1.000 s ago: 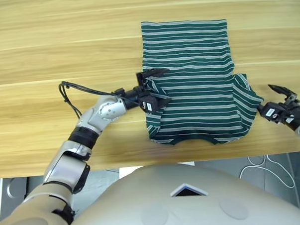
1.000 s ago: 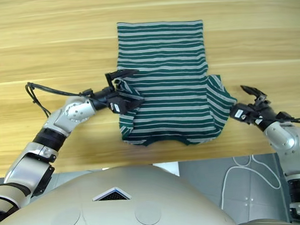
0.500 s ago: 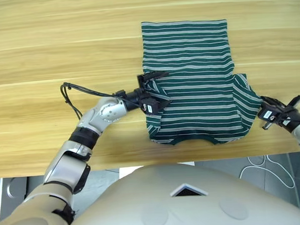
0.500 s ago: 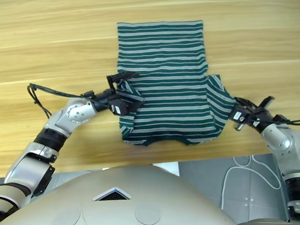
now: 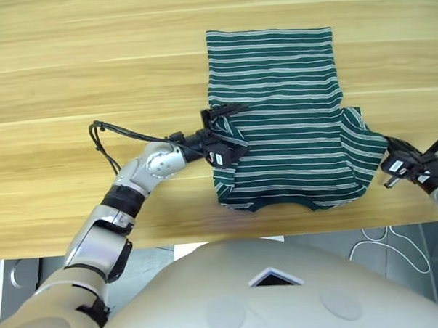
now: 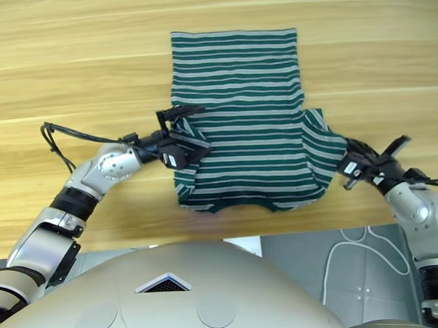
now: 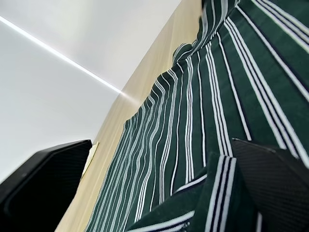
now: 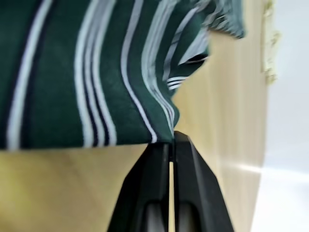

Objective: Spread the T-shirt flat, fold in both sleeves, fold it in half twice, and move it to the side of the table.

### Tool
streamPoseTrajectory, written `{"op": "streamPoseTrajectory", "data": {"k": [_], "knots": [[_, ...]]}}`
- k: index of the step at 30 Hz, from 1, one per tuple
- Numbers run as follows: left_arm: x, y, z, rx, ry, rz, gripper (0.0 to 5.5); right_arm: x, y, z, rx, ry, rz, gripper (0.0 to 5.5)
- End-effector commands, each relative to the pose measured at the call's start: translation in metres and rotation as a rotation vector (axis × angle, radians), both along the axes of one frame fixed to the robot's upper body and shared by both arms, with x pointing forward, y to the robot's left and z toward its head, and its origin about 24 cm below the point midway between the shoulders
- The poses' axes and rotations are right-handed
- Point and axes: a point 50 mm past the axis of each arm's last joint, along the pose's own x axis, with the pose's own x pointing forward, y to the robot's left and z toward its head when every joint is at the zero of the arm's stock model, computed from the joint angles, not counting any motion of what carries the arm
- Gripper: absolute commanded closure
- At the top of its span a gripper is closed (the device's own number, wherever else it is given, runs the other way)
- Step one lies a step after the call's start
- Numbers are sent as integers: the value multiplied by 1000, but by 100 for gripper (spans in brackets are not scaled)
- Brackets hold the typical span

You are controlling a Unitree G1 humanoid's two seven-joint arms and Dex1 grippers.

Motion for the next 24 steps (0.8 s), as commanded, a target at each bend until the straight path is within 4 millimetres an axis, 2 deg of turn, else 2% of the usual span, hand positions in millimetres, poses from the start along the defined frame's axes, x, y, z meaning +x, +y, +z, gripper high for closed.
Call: {"op": "streamPoseTrajectory", "data": {"k": [1,7,12,18,24], "knots": [[1,-1,-1,9,-4,-2,10,5,2,14,18,-90,-6,547],[2,-2,0,4,-10,-1,10,11,30,25,79,-144,113,547],[3,-1,0,9,-9,-1,10,10,51,18,111,-135,212,547],[4,0,1,10,-11,0,10,17,72,9,143,-112,294,547],[4,0,1,5,-10,5,10,28,81,8,146,-93,335,547]]}}
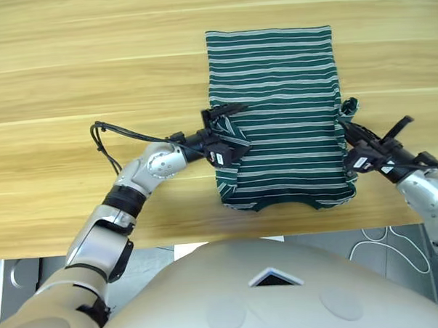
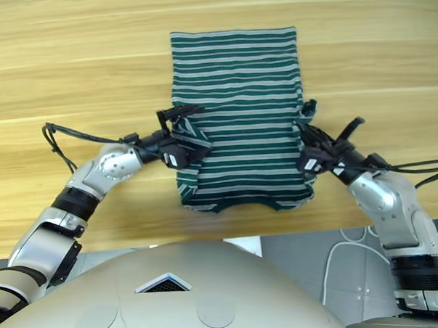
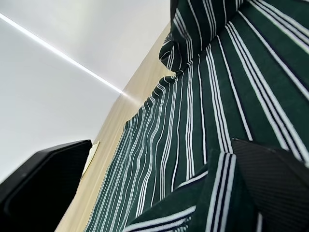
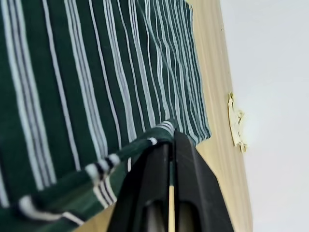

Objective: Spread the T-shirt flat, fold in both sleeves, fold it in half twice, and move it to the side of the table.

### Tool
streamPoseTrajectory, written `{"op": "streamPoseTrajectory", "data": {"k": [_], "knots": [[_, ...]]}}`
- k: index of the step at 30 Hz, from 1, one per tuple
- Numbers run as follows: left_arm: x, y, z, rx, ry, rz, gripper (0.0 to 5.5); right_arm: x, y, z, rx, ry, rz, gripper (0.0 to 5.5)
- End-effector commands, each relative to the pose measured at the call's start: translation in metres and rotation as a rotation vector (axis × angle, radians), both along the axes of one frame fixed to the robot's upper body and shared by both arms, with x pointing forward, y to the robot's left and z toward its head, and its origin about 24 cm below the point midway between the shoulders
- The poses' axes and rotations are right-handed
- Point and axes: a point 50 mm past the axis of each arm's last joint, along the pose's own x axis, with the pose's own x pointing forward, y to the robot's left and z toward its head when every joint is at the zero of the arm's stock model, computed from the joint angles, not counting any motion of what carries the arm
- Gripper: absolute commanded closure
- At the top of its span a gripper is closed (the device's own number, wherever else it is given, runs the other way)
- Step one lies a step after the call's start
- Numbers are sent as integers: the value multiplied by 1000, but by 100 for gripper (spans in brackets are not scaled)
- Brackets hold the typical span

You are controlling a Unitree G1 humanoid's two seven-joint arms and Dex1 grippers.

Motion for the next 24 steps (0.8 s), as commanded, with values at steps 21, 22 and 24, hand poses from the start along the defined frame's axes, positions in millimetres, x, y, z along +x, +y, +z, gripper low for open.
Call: {"op": "streamPoseTrajectory", "data": {"k": [21,22,24], "knots": [[6,0,27,-168,-14,22,10,17,28,-34,14,192,98,395],[7,1,32,-192,-13,25,10,19,28,-32,36,180,86,388],[8,4,37,-218,-8,22,10,21,26,-29,62,177,74,341]]}}
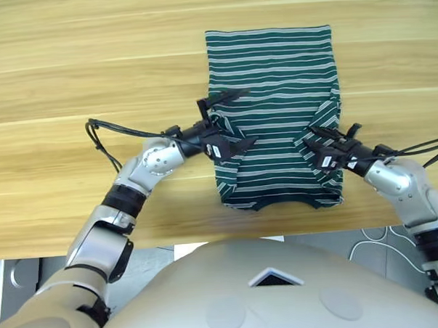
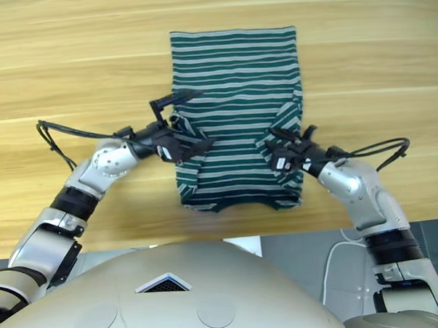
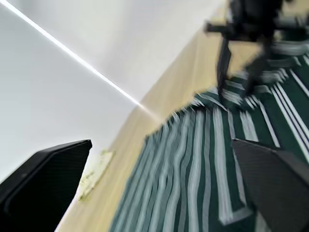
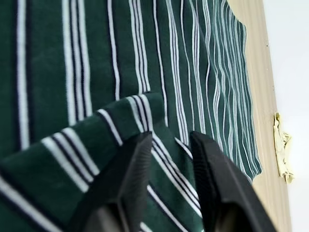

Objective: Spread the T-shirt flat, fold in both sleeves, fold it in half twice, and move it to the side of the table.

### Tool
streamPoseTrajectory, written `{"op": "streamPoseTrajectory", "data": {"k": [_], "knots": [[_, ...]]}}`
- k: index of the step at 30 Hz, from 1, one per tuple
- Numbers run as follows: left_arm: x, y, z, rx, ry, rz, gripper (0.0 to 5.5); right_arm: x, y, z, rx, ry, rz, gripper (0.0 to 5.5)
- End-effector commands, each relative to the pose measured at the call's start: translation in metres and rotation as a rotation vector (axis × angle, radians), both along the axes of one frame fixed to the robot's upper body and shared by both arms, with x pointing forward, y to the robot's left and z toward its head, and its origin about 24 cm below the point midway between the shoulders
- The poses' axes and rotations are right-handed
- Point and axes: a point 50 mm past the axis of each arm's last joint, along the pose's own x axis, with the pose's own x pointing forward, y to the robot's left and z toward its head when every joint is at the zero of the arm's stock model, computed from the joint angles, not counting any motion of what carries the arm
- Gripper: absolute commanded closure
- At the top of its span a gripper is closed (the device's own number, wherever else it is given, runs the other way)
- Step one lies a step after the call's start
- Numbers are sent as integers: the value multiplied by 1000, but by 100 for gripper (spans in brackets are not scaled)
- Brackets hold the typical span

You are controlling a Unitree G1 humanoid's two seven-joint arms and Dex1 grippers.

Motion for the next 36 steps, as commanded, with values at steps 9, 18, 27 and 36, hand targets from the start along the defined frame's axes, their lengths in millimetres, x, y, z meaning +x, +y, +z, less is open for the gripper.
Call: {"op": "streamPoseTrajectory", "data": {"k": [9,18,27,36], "knots": [[-7,47,37,132,-87,-46,10,-27,-27,80,190,-166,0,181],[-57,113,10,636,88,-126,10,-66,-49,52,-117,178,84,167],[-85,96,-24,665,241,-224,10,-80,-53,16,-158,346,65,167],[-81,85,-28,635,218,-231,10,-80,-45,60,31,161,84,167]]}}
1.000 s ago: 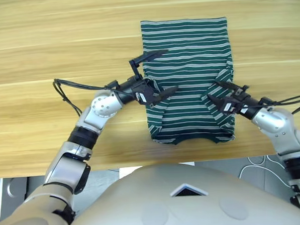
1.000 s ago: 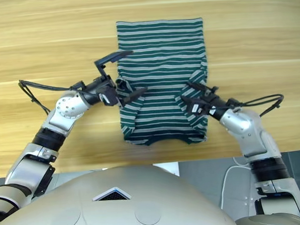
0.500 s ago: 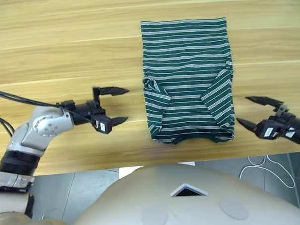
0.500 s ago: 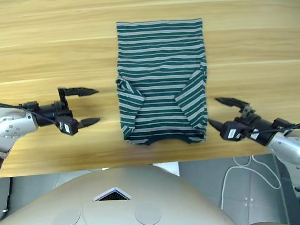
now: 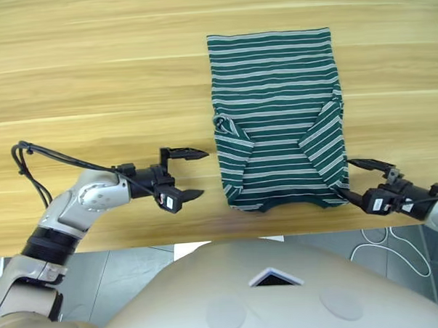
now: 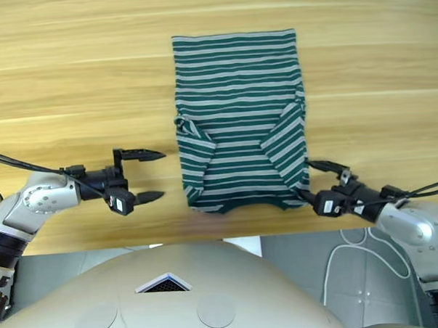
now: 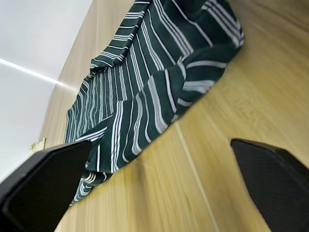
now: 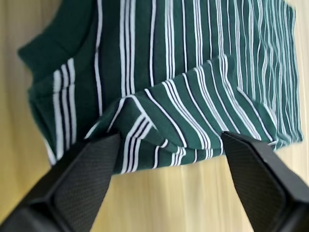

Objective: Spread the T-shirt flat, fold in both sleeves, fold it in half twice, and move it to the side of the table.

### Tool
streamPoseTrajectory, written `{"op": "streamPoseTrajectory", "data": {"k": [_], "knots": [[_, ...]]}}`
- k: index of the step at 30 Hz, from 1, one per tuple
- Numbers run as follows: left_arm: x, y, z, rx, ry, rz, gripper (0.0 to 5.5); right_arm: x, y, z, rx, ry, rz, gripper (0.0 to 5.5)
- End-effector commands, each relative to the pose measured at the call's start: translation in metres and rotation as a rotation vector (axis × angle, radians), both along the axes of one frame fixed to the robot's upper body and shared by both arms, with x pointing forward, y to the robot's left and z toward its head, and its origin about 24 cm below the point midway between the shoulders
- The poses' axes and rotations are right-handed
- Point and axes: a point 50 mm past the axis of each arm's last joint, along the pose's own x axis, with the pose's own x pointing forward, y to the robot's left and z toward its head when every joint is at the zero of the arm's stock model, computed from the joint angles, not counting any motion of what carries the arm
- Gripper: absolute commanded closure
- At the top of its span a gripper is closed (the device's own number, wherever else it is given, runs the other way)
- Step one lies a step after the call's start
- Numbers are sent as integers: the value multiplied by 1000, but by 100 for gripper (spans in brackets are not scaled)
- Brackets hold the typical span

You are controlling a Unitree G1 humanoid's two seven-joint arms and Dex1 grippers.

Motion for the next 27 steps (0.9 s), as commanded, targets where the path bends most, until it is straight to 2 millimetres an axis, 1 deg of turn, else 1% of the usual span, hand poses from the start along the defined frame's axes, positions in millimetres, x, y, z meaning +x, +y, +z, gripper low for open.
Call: {"op": "streamPoseTrajectory", "data": {"k": [1,2,5,7,8,10,11,12,13,15,18,21,24,27], "knots": [[-8,1,-20,101,61,-24,10,-1,11,29,128,-88,52,167],[-7,1,-20,105,61,-26,10,-2,8,32,127,-94,47,167],[-10,0,-25,129,91,-39,10,0,-17,36,83,-95,-31,167],[-13,-5,-26,113,116,-60,10,-1,-22,41,123,-99,-51,167],[-13,-8,-26,105,128,-71,10,-1,-26,39,109,-90,-70,167],[-16,-12,-28,92,159,-91,10,1,-47,22,-44,-29,-154,167],[-17,-15,-29,82,179,-101,10,2,-57,10,-128,16,-190,167],[-19,-18,-31,76,194,-111,10,1,-63,1,-176,49,-209,167],[-21,-22,-33,64,211,-115,10,1,-64,-4,-196,74,-205,167],[-23,-28,-36,40,242,-123,10,-1,-64,-11,-210,102,-188,167],[-27,-36,-36,4,293,-145,10,-7,-58,-18,-201,138,-141,167],[-27,-39,-38,4,306,-152,10,-12,-42,-25,-156,161,-77,167],[-24,-37,-40,21,291,-147,10,-14,-31,-19,-102,153,-34,167],[-24,-35,-42,47,276,-148,10,-15,-26,-14,-83,150,-12,167]]}}
